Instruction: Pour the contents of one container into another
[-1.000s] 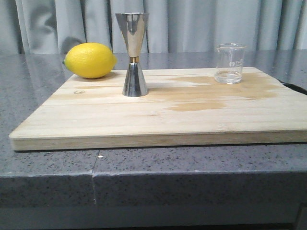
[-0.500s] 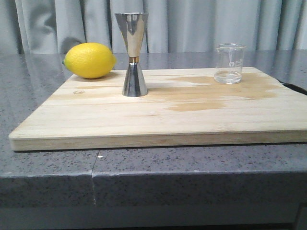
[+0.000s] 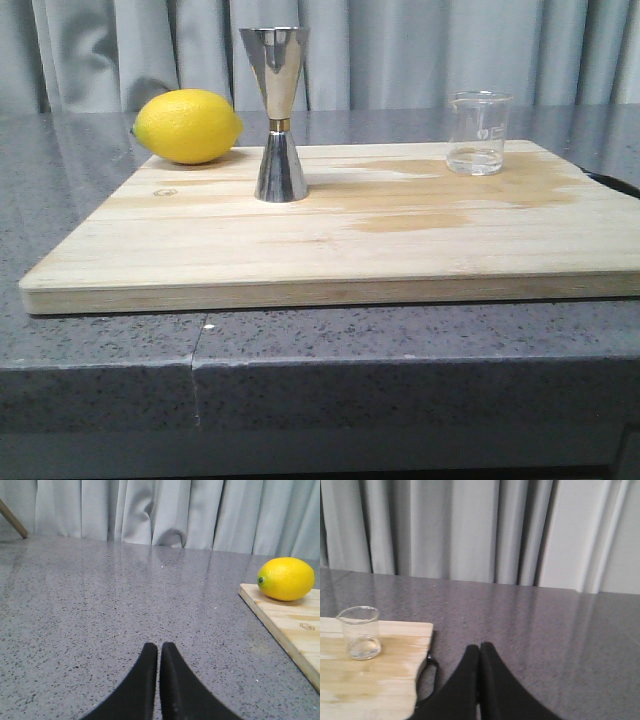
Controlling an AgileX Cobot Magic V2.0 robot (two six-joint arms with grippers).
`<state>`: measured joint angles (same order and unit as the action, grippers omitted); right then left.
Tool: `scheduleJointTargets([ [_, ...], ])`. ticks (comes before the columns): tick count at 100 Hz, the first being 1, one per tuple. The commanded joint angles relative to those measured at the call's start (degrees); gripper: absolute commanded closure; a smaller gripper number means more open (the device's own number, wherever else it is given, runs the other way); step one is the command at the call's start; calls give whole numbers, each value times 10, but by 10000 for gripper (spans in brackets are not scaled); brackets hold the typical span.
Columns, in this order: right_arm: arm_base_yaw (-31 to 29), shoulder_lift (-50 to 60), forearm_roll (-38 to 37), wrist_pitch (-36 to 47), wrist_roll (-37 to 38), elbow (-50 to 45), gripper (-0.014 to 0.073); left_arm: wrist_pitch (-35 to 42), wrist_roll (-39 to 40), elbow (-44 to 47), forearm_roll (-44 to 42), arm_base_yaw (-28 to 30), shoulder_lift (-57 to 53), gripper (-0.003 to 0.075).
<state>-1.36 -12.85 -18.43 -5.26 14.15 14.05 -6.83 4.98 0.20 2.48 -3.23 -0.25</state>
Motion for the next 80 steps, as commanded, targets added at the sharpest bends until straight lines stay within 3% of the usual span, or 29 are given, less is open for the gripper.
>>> scheduleJointTargets([
  [1, 5, 17, 92, 49, -53, -9, 661, 45, 4, 21, 6, -6, -14, 739],
  [28, 5, 145, 150, 97, -53, -133, 661, 45, 4, 21, 6, -6, -14, 739],
  [39, 5, 143, 157, 132, -53, -163, 661, 45, 4, 21, 6, -6, -14, 739],
  [80, 5, 144, 165, 123, -53, -164, 661, 45, 4, 21, 6, -6, -14, 739],
])
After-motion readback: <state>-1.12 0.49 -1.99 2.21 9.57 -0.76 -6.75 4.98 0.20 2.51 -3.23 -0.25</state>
